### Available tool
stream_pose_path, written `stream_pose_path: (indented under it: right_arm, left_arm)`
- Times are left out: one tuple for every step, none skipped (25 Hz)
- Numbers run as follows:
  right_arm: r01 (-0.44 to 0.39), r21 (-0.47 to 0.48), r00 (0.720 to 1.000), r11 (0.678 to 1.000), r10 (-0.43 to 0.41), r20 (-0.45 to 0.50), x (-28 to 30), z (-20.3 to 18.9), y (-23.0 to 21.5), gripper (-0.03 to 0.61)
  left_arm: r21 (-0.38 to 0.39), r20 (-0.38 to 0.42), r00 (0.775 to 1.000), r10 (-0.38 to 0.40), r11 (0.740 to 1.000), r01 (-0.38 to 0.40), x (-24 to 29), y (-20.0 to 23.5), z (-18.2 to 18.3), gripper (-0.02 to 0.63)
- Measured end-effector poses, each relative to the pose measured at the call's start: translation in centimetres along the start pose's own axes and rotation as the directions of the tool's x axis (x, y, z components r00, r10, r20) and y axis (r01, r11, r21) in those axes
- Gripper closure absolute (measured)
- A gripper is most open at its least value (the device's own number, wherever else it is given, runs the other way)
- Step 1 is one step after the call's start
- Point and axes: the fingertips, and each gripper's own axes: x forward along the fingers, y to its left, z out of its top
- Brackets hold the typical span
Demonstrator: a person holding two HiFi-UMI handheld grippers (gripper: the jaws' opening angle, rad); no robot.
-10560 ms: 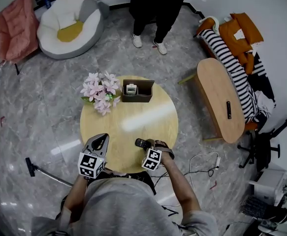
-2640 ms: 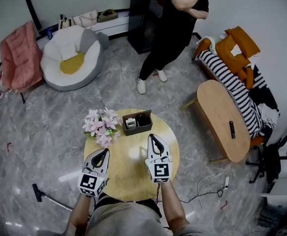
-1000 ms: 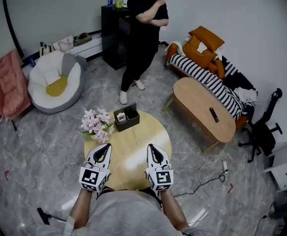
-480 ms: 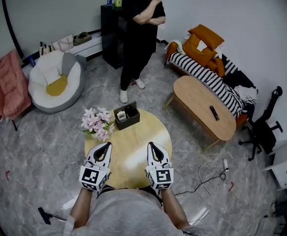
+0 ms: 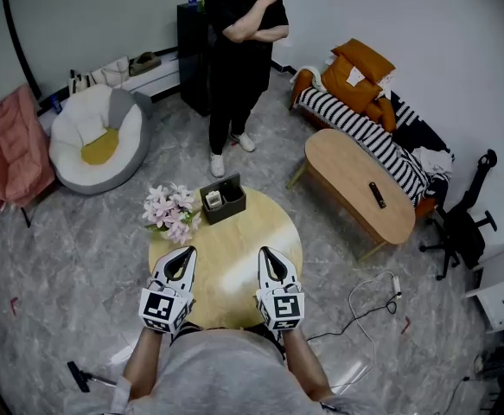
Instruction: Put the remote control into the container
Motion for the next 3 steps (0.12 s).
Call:
stream_pose_path:
  right_arm:
    - [0.000, 0.000, 1.000, 1.000, 0.000, 0.000, 0.02, -0.03, -0.02, 0.571]
    - [0.000, 0.000, 1.000, 1.000, 0.000, -0.001, 0.05, -0.06, -0.05, 0.571]
    - [0.001, 0.000, 1.000, 1.000, -0.001, -0.001, 0.08, -0.09, -0.07, 0.571]
  left_arm:
    - [0.001, 0.000, 1.000, 0.000, 1.000, 0.000, 0.02, 0.01, -0.04, 0.606]
    - [0.001, -0.001, 1.000, 0.000, 1.000, 0.000, 0.05, 0.02, -0.08, 0.607]
    - [0.002, -0.002, 1.000, 0.001, 1.000, -0.001, 0.07, 0.03, -0.12, 0.606]
